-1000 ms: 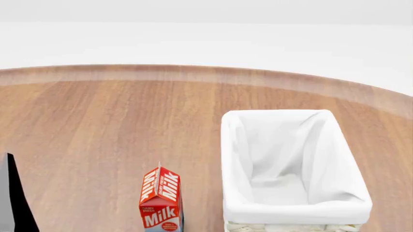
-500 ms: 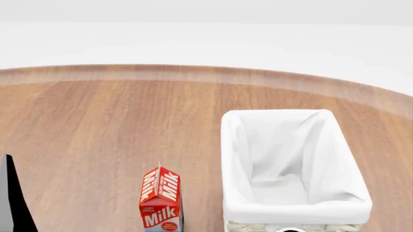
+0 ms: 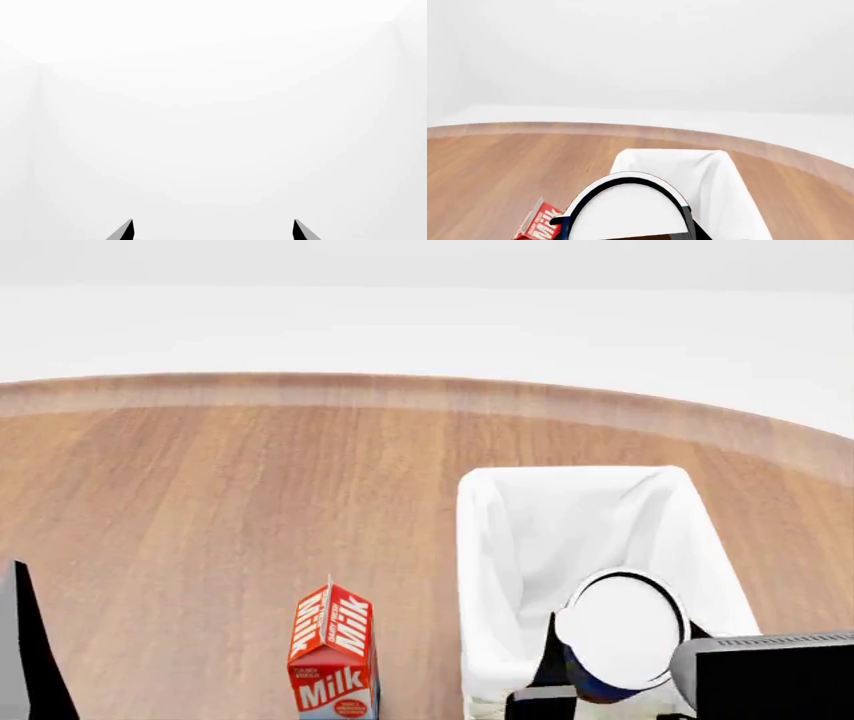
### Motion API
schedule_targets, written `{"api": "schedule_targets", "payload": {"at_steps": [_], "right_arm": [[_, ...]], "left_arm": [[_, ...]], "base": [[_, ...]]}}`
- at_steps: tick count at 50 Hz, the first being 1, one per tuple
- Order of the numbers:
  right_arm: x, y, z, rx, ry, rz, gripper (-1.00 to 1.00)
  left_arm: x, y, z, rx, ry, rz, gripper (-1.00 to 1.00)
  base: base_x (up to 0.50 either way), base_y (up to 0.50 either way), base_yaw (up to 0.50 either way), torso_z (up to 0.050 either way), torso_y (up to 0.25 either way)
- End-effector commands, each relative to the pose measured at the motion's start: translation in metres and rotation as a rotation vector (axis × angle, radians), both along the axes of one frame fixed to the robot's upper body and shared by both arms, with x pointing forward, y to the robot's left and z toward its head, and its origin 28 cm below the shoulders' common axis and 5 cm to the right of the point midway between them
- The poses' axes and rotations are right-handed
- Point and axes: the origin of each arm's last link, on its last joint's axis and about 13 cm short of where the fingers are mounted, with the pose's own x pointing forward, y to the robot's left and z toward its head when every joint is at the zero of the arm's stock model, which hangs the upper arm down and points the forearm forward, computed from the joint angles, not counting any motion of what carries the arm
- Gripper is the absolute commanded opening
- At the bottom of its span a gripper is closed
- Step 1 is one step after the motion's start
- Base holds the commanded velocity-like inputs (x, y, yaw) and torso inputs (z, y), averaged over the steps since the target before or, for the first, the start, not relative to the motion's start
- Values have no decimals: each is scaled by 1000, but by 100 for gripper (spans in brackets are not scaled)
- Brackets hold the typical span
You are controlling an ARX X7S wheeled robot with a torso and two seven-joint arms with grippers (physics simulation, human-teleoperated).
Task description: Pick up the alphabet soup and the tomato sauce, and put them in the basket.
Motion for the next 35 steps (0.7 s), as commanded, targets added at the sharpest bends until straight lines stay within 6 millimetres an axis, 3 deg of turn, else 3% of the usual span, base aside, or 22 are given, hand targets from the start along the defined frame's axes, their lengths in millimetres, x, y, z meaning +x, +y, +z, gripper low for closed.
{"api": "schedule_targets", "payload": {"at_steps": [1,9,12,35], "right_arm": [[33,0,12,-8,-71,-10,-100],[59,1,12,-35,-68,-16,-100],[79,0,13,-16,-68,-21,-100],[167,9,-5,31,-78,-46,-100]], "left_arm": [[0,1,-1,-2,2,1,100],[-1,1,-2,-1,6,3,100],[-1,1,-2,-2,4,1,100],[-2,1,-2,-6,9,2,100]], "base": [[0,0,0,0,10],[0,0,0,0,0],[0,0,0,0,0],[0,0,0,1,1]]}}
